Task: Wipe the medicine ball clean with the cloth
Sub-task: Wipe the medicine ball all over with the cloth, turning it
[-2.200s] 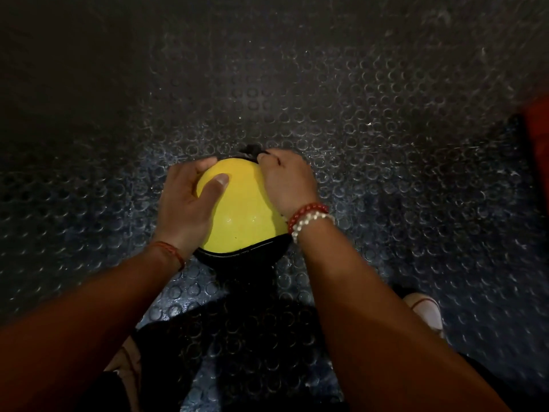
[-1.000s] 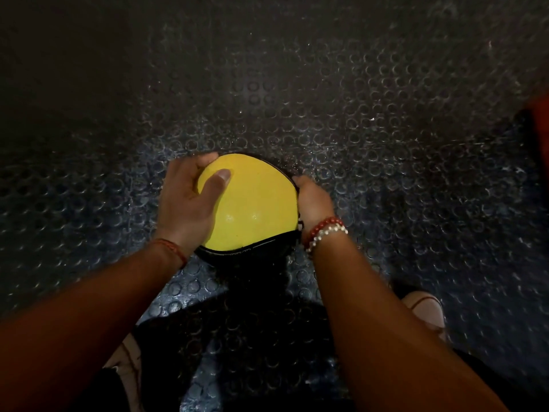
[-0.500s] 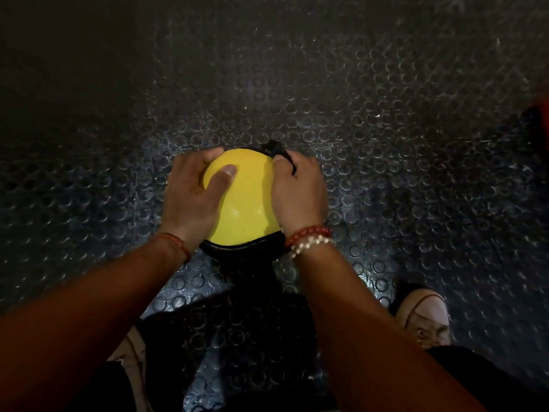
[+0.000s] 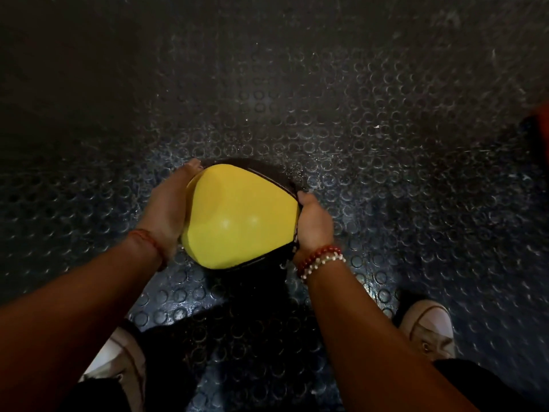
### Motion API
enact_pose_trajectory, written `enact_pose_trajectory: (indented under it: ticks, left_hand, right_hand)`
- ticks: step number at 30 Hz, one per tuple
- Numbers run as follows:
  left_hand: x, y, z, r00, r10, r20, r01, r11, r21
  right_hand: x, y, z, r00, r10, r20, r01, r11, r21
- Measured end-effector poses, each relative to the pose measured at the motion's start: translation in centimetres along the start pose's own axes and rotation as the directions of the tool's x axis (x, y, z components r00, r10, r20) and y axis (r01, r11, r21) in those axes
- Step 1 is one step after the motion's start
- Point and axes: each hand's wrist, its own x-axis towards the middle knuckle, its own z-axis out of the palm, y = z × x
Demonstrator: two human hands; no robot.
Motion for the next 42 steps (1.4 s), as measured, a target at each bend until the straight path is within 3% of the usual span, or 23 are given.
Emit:
enact_pose_trajectory:
  ticks: [3, 7, 10, 13, 16, 19, 24, 26, 30, 35, 37, 39, 42]
  left_hand:
    - [-0.1, 0.5, -0.1, 0.996, 0.075, -0.052, -0.076, 0.997, -0.020]
    - [-1.0, 0.4, 0.7, 0.964, 0.251, -0.087, -0.249, 0.968, 0.032]
    - [-1.4, 0.4, 1.4, 0.942, 0.328, -0.069, -0.317, 0.939, 0.134]
    - [-1.3, 0.5, 1.6, 0.929, 0.368, -0.029, -0.350, 0.904, 0.246]
    - [-1.6, 0.3, 1.8, 0.937, 0.349, -0.019, -0.327, 0.894, 0.307]
    - [-2.0, 0.2, 2.2, 0.948, 0.313, -0.062, -0.273, 0.894, 0.355]
    - [-2.3, 0.3, 2.5, 0.938, 0.340, -0.069, -0.298, 0.891, 0.343]
    - [-2.5, -0.1, 2.4, 0.936, 0.343, -0.077, -0.299, 0.892, 0.338]
    - [-2.8, -0.8, 2.4, 0.930, 0.357, -0.092, -0.313, 0.896, 0.315]
    - [-2.9, -0.7, 3.1, 0.925, 0.360, -0.124, -0.307, 0.898, 0.316]
    - [-2.8, -0.4, 3.3, 0.926, 0.350, -0.141, -0.296, 0.906, 0.304]
    - [-2.7, -0.1, 3.5, 0.927, 0.340, -0.160, -0.279, 0.907, 0.315]
    - [-2.6, 0.3, 3.7, 0.924, 0.345, -0.162, -0.272, 0.895, 0.352]
  right_hand:
    - [-0.5, -0.6, 0.0, 0.987, -0.162, -0.007, 0.162, 0.984, 0.080]
    - [-0.9, -0.8, -0.8, 0.963, -0.265, 0.047, 0.248, 0.943, 0.222]
    - [-1.3, 0.2, -0.5, 0.967, -0.255, 0.008, 0.244, 0.932, 0.269]
    - [-1.8, 1.3, 0.3, 0.945, -0.314, -0.095, 0.321, 0.945, 0.068]
    - [-3.7, 1.4, 1.2, 0.816, -0.563, -0.129, 0.543, 0.824, -0.164]
    - [-5.5, 0.6, 2.3, 0.679, -0.734, -0.001, 0.680, 0.629, -0.376]
    - [-4.3, -1.3, 2.4, 0.634, -0.737, 0.236, 0.708, 0.429, -0.561]
    - [-2.5, -2.9, 2.1, 0.686, -0.660, 0.307, 0.690, 0.456, -0.562]
    - [1.1, -4.9, 1.7, 0.890, -0.339, 0.304, 0.447, 0.778, -0.441]
    - [2.0, -4.1, 0.6, 0.968, -0.153, 0.201, 0.206, 0.939, -0.276]
    - [1.3, -3.1, 0.3, 0.973, -0.171, 0.156, 0.207, 0.946, -0.250]
    - [0.1, -1.3, 0.2, 0.958, -0.283, 0.055, 0.286, 0.914, -0.288]
    - [-2.6, 0.4, 0.9, 0.875, -0.484, -0.035, 0.431, 0.809, -0.399]
